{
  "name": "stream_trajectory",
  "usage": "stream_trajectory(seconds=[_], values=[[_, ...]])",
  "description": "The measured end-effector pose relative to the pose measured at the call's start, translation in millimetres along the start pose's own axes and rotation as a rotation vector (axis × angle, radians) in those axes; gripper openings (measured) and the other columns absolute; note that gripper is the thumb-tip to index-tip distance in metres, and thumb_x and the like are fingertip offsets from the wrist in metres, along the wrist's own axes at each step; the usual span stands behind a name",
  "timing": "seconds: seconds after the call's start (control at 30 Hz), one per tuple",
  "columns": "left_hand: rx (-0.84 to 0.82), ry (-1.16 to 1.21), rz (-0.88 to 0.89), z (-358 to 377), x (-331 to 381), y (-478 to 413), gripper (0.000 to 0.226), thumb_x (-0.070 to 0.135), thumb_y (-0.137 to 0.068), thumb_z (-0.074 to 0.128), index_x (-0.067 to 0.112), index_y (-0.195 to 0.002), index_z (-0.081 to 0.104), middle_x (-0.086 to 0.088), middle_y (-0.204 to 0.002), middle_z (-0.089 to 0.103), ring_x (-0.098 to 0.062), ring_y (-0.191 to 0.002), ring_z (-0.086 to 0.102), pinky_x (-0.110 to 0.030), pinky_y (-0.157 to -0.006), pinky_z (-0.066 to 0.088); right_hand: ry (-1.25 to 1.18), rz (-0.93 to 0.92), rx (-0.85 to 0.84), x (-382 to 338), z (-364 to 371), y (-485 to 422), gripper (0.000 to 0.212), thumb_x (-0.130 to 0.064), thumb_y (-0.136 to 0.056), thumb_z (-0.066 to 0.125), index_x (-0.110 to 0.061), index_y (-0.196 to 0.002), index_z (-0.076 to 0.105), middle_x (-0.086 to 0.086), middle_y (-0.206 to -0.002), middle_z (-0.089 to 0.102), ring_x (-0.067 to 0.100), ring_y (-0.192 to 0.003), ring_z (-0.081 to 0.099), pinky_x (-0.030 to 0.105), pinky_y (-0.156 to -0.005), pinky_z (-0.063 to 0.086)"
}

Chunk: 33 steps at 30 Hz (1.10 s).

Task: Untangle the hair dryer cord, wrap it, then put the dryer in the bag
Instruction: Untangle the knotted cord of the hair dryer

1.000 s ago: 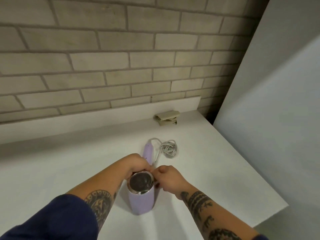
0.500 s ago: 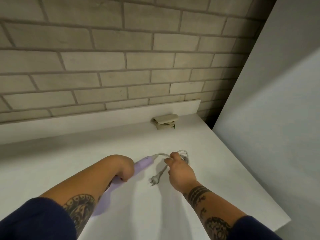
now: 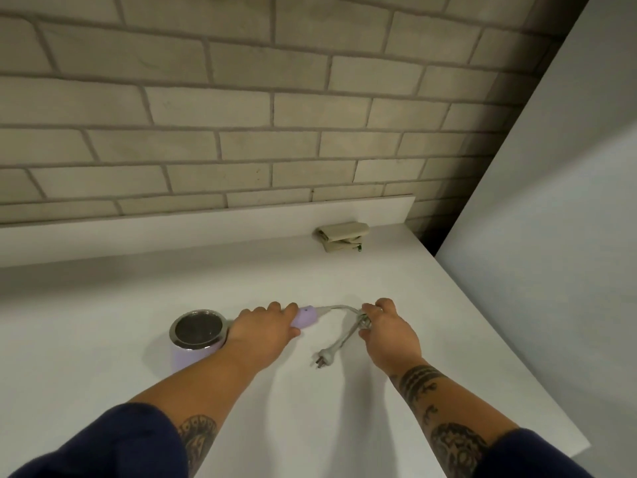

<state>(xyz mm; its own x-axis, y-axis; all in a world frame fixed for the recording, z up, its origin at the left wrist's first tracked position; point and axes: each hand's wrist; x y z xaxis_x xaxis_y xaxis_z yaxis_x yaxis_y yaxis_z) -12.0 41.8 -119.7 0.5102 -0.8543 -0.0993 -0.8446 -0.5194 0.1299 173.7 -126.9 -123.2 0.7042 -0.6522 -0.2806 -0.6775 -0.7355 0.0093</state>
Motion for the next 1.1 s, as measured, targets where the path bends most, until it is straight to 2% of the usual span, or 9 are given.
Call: stream_trajectory(seconds=[0.13, 0.27, 0.33, 0.53, 0.67, 0.77, 0.9, 0.97, 1.1], values=[[-0.029, 0.1, 0.07, -2.7, -11.3, 4.1, 0.048, 0.057, -0.104, 0.031, 0.031, -0.144, 0.038, 0.0, -0.122, 0.058, -0.026, -0.106, 0.063, -0.038, -0.085, 0.048, -0.065, -0.058, -0.05, 9.3, -2.7, 5.3, 0.022, -0.027, -0.098, 0.058, -0.025, -0.118, 0.066, -0.007, -0.116, 0.048, 0.016, -0.084, 0.058, 0.032, -0.077, 0.055], [-0.151, 0.467, 0.065, -6.2, -31.3, 9.8, 0.039, 0.068, -0.095, 0.039, 0.036, -0.107, 0.056, 0.009, -0.098, 0.065, -0.017, -0.091, 0.063, -0.034, -0.073, 0.047, -0.139, -0.121, -0.154, 17.5, -12.9, 12.8, 0.017, -0.027, -0.095, 0.057, -0.03, -0.102, 0.072, -0.011, -0.108, 0.053, 0.013, -0.093, 0.062, 0.03, -0.087, 0.053], [-0.208, 0.581, 0.095, -7.6, -38.1, 13.9, 0.037, 0.068, -0.092, 0.047, 0.034, -0.098, 0.06, 0.01, -0.091, 0.068, -0.013, -0.086, 0.064, -0.034, -0.079, 0.051, -0.149, -0.14, -0.21, 19.8, -19.3, 17.5, 0.017, -0.026, -0.095, 0.058, -0.027, -0.102, 0.074, -0.009, -0.111, 0.054, 0.013, -0.098, 0.061, 0.028, -0.091, 0.051], [-0.2, 0.54, 0.174, 1.9, -41.4, 10.9, 0.044, 0.073, -0.076, 0.057, 0.04, -0.101, 0.07, 0.012, -0.088, 0.07, -0.011, -0.082, 0.064, -0.031, -0.076, 0.051, -0.169, -0.145, -0.292, 29.3, -28.4, 31.6, 0.014, -0.025, -0.095, 0.061, -0.025, -0.099, 0.075, -0.008, -0.115, 0.055, 0.013, -0.102, 0.061, 0.027, -0.094, 0.05], [-0.153, 0.536, 0.182, 3.0, -35.6, 15.9, 0.024, 0.063, -0.089, 0.06, 0.04, -0.085, 0.065, 0.01, -0.08, 0.067, -0.009, -0.072, 0.059, -0.026, -0.067, 0.045, -0.232, -0.128, -0.209, 35.5, -24.0, 37.1, 0.016, -0.022, -0.096, 0.061, -0.024, -0.103, 0.074, -0.008, -0.116, 0.056, 0.009, -0.105, 0.057, 0.013, -0.091, 0.04], [-0.153, 0.54, 0.145, 4.6, -33.1, 18.3, 0.044, 0.074, -0.085, 0.051, 0.035, -0.092, 0.071, 0.01, -0.085, 0.071, -0.01, -0.077, 0.064, -0.029, -0.073, 0.051, -0.295, -0.107, -0.163, 40.1, -17.0, 39.3, 0.021, -0.017, -0.096, 0.06, -0.022, -0.111, 0.074, -0.009, -0.12, 0.055, 0.006, -0.105, 0.054, 0.002, -0.087, 0.035], [-0.18, 0.479, 0.107, 0.4, -23.5, 16.1, 0.061, 0.082, -0.079, 0.037, 0.03, -0.09, 0.068, 0.007, -0.085, 0.065, -0.012, -0.08, 0.062, -0.034, -0.077, 0.051, -0.322, -0.104, -0.164, 46.2, -11.1, 38.4, 0.024, -0.015, -0.096, 0.062, -0.024, -0.116, 0.073, -0.011, -0.125, 0.053, 0.005, -0.11, 0.053, 0.018, -0.101, 0.04], [-0.163, 0.491, 0.102, -4.5, -11.3, 10.4, 0.051, 0.074, -0.088, 0.043, 0.03, -0.091, 0.067, 0.007, -0.089, 0.061, -0.013, -0.083, 0.06, -0.035, -0.08, 0.05, -0.35, -0.109, -0.187, 48.0, -12.7, 37.3, 0.026, -0.014, -0.096, 0.062, -0.024, -0.118, 0.073, -0.011, -0.128, 0.051, 0.005, -0.11, 0.052, 0.015, -0.099, 0.037], [-0.027, 0.546, 0.139, -11.3, 29.0, -5.8, 0.03, 0.047, -0.098, 0.058, 0.029, -0.12, 0.07, 0.01, -0.121, 0.062, -0.015, -0.113, 0.056, -0.035, -0.098, 0.047, -0.526, -0.072, -0.158, 59.8, -12.9, 36.5, 0.049, -0.005, -0.092, 0.064, -0.029, -0.135, 0.061, -0.016, -0.143, 0.037, 0.006, -0.108, 0.055, 0.005, -0.096, 0.039]])
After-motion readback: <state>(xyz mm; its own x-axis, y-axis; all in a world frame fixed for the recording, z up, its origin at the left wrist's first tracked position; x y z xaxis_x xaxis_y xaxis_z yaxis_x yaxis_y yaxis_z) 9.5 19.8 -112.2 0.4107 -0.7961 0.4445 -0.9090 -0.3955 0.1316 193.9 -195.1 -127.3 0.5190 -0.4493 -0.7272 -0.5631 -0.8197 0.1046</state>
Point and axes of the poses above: each hand's wrist, its own y-axis away from the middle knuckle, its own z-axis out of the palm, x = y × z
